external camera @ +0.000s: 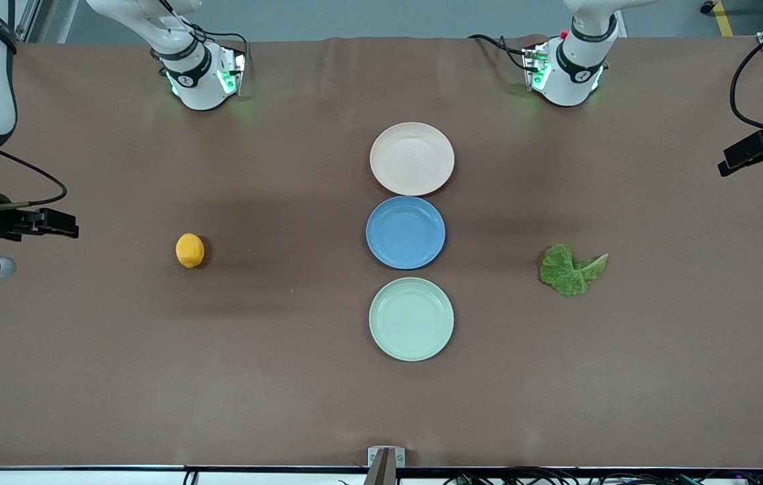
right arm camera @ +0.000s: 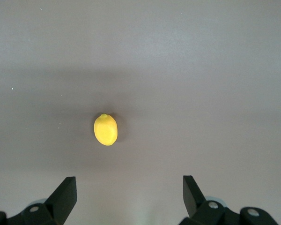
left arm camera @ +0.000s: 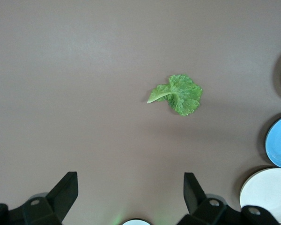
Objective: Pick lemon and lettuce from plates
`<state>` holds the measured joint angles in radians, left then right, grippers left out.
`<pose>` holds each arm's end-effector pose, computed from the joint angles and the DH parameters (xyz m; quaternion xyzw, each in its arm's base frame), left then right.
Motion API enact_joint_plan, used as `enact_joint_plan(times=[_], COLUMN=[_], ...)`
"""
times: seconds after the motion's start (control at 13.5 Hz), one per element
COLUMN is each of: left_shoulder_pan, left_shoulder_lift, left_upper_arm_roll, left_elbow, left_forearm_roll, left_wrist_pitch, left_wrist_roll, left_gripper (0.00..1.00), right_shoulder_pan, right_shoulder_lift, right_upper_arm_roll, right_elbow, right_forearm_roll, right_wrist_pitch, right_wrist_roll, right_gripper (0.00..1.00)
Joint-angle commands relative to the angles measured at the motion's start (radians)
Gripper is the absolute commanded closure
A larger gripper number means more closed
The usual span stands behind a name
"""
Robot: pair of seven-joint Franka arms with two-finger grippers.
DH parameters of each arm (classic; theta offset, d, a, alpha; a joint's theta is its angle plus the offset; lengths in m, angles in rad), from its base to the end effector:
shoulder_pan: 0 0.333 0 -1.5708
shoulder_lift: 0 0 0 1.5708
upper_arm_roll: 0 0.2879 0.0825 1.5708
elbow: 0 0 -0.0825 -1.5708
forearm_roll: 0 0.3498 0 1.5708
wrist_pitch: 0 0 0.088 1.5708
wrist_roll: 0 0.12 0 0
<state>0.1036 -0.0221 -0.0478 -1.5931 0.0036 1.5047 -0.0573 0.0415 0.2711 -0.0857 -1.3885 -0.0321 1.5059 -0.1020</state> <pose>0.5050 0.0284 0.5795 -0.9978 -0.0566 0.0332 0.0024 0.5803 -0.0239 0.5080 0.9963 0.0297 -0.0781 0.0219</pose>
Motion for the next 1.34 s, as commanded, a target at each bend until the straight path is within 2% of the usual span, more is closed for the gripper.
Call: enact_joint_plan(times=[0.0,0.07,0.45,0.59,1.04,1.26], left_shoulder_pan=[-0.134,-0.149,-0.142,-0.14,-0.142,-0.14], left_shoulder_lift=[-0.012,-0.012,-0.01,-0.01,-0.009,-0.007], left_upper_arm_roll=[0.125,0.143,0.138,0.141,0.14,0.14], left_elbow=[-0.001,0.001,0.004,0.016,0.039,0.041], left_forearm_roll=[-0.016,-0.016,-0.027,-0.043,-0.037,-0.039], left_wrist_pitch=[-0.011,-0.009,-0.003,-0.003,-0.003,0.009], left_wrist_roll=[0.011,0.01,0.011,0.011,0.014,0.014], left_gripper=[0.01,0.01,0.0,0.0,0.0,0.0], right_shoulder_pan=[-0.006,-0.006,-0.048,-0.045,-0.04,-0.041], right_shoulder_lift=[-0.013,-0.024,-0.115,-0.162,-0.321,-0.351], right_upper_arm_roll=[0.01,0.009,0.009,0.015,0.026,0.026], right_elbow=[0.02,0.011,-0.089,-0.116,-0.294,-0.31], right_forearm_roll=[0.004,0.012,0.078,0.069,0.064,0.064], right_wrist_pitch=[-0.067,-0.079,-0.07,-0.072,0.005,0.008], right_wrist_roll=[0.019,0.019,0.035,0.042,0.047,0.047], right_gripper=[0.0,0.0,0.0,0.0,0.0,0.0])
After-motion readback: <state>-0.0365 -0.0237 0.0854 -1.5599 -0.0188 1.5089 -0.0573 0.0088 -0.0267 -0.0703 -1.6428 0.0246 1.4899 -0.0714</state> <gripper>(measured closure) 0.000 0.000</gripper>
